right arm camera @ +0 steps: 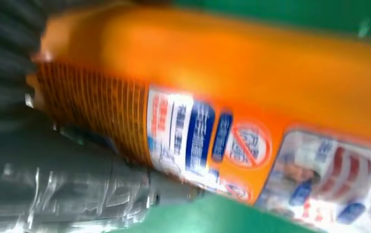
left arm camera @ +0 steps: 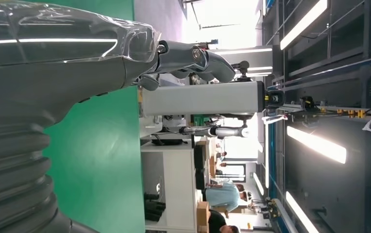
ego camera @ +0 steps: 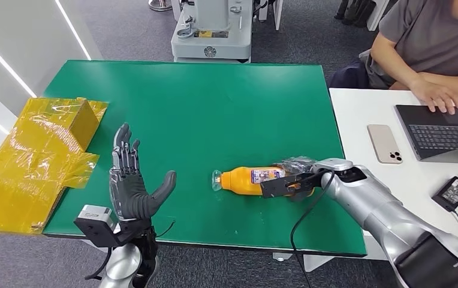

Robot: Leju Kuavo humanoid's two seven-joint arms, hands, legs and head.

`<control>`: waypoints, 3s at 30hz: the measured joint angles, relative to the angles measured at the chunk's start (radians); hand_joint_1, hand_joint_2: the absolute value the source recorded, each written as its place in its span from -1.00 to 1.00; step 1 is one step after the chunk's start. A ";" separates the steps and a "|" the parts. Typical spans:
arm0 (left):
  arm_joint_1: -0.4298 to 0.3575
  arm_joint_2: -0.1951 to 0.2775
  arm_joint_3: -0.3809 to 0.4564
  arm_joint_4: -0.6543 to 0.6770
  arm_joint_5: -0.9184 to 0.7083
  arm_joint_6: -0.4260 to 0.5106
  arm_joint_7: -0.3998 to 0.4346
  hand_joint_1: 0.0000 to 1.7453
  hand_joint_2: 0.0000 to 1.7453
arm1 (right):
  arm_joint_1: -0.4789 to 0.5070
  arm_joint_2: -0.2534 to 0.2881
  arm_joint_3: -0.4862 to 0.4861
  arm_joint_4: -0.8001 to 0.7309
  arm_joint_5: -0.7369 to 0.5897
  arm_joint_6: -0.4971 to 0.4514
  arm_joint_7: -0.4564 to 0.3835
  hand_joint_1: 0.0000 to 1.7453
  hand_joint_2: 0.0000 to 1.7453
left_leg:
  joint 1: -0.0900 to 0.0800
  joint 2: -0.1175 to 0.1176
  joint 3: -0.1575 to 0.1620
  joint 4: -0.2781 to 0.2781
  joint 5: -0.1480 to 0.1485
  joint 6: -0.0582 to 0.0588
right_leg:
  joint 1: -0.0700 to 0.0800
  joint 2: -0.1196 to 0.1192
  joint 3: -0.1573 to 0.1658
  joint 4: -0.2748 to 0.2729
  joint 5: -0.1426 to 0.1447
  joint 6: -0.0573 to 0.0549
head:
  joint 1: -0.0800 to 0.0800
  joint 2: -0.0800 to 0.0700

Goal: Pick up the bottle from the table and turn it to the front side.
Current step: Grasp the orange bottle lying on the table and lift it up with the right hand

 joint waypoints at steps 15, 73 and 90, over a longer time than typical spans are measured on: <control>0.027 0.001 0.000 -0.002 -0.001 0.011 -0.003 -1.00 1.00 | 0.033 0.001 0.006 0.011 -0.003 -0.164 -0.015 1.00 1.00 | 0.000 0.001 0.003 0.000 0.000 0.000 | 0.000 0.001 0.003 0.000 0.000 0.000 | 0.000 0.000; -0.136 0.003 -0.083 0.109 0.175 -0.475 0.108 -1.00 1.00 | 0.612 0.337 -0.538 -0.557 0.041 -0.750 -0.271 0.98 1.00 | 0.000 0.000 0.001 -0.001 -0.001 -0.001 | 0.000 0.000 0.001 0.000 -0.001 0.000 | 0.000 0.000; -0.141 -0.001 -0.083 0.153 0.177 -0.475 0.107 -1.00 1.00 | 0.598 0.342 -0.526 -0.500 0.043 -0.701 -0.274 0.96 1.00 | 0.000 0.000 0.001 -0.001 -0.001 -0.001 | 0.000 0.000 0.001 0.000 -0.001 0.000 | 0.000 0.000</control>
